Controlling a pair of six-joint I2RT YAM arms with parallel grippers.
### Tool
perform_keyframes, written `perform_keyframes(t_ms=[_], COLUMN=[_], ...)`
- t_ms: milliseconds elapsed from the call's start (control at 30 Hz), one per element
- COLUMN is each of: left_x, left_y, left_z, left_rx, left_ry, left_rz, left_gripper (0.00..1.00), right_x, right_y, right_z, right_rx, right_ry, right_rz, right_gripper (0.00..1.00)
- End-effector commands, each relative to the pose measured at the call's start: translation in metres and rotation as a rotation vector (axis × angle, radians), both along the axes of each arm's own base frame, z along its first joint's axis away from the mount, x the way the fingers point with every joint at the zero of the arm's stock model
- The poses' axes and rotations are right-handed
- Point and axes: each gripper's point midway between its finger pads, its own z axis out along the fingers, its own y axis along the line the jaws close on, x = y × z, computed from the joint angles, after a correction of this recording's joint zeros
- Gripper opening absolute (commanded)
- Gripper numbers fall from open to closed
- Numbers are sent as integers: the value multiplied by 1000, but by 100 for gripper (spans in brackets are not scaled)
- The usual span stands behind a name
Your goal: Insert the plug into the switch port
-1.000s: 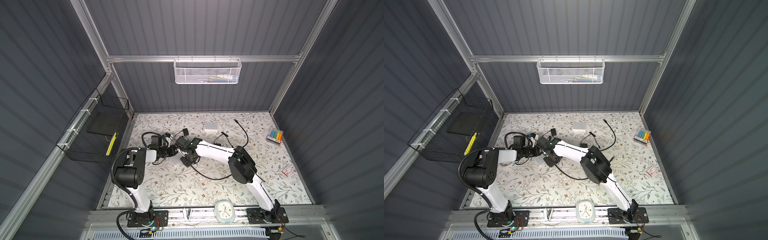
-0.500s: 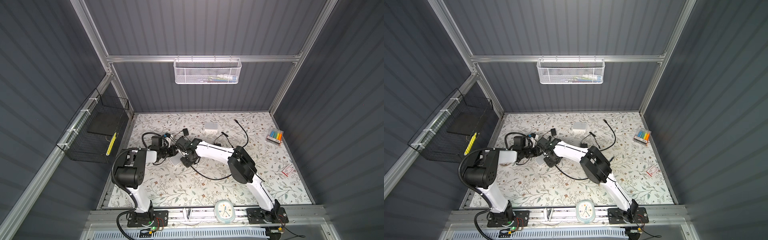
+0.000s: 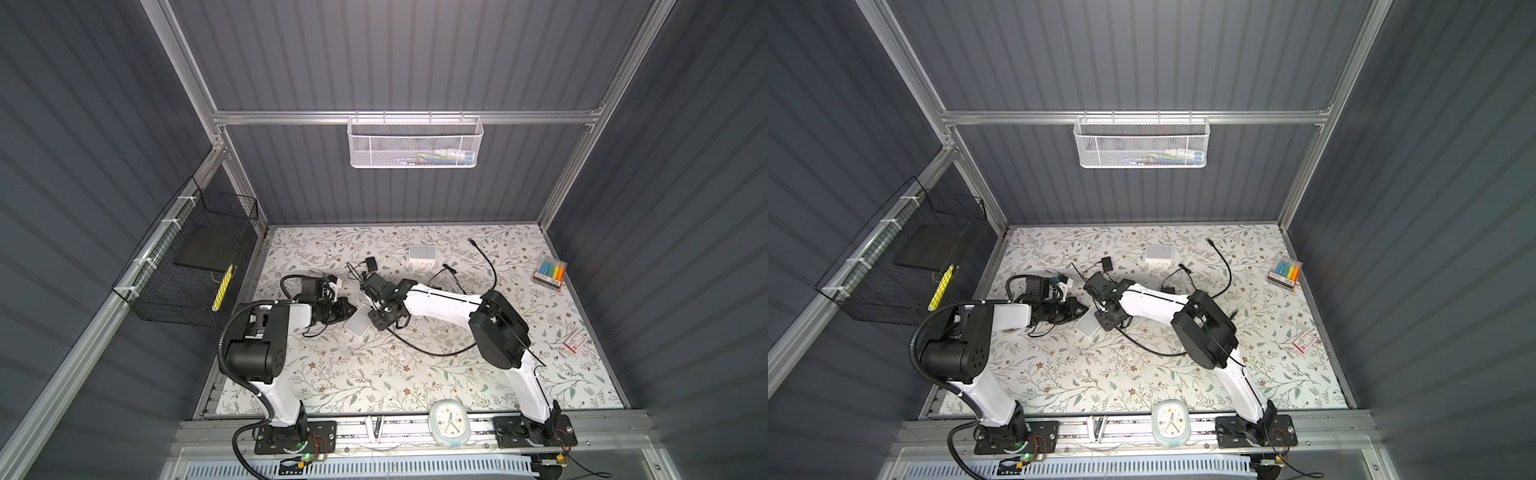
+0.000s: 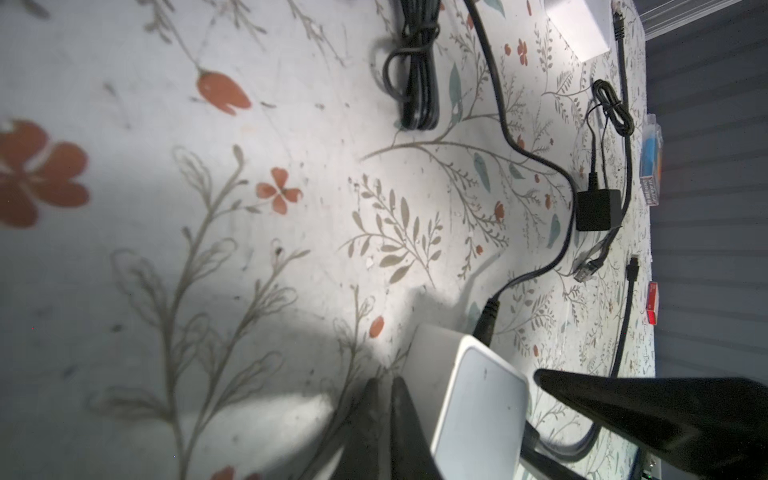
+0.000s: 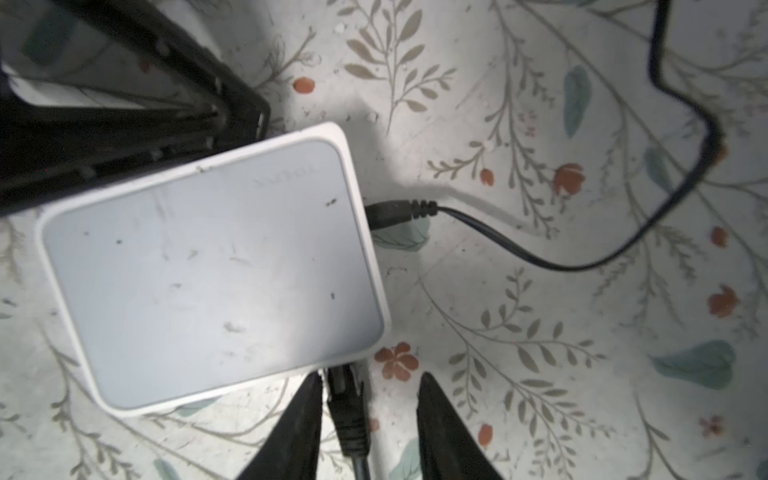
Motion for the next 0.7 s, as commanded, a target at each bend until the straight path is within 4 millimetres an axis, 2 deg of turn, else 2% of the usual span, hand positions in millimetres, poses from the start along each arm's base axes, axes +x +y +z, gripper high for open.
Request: perform_keyframes(t_ms=[0, 67, 133, 233, 267, 300, 433, 500, 567, 667], left_x=[9, 16, 22, 33, 34, 35, 26, 16, 8, 6], left_y=[13, 20, 27, 46, 52, 58, 79, 79, 80, 86], left_z=[20, 34, 54, 101, 123, 148, 248, 287, 306, 296], left_rx=[79, 117, 157, 244, 271, 296, 363, 354, 325, 280], left_ry=[-38, -75, -131, -276, -346, -421, -727, -872, -956, -947], left_rz=[33, 51, 69, 144, 167, 192, 294, 308, 333, 402], left_gripper=[19, 28, 32, 52, 80, 99, 100, 100, 100, 99], right_x=[-5, -8, -9, -7, -6, -3, 8, 12, 14, 13], right_y=[-6, -14, -21, -33, -37, -42, -56, -61, -64, -66], right_z=[23, 30, 39, 61, 70, 80, 119, 138, 157, 177], right_rx=[42, 57, 73, 103, 110, 116, 124, 128, 138, 189], right_ry=[-4, 8, 12, -14, -33, -58, -168, -227, -287, -344], right_rz=[20, 25, 25, 34, 44, 47, 71, 82, 92, 114], right_gripper=[43, 44, 45, 46, 46, 46, 50, 52, 54, 54])
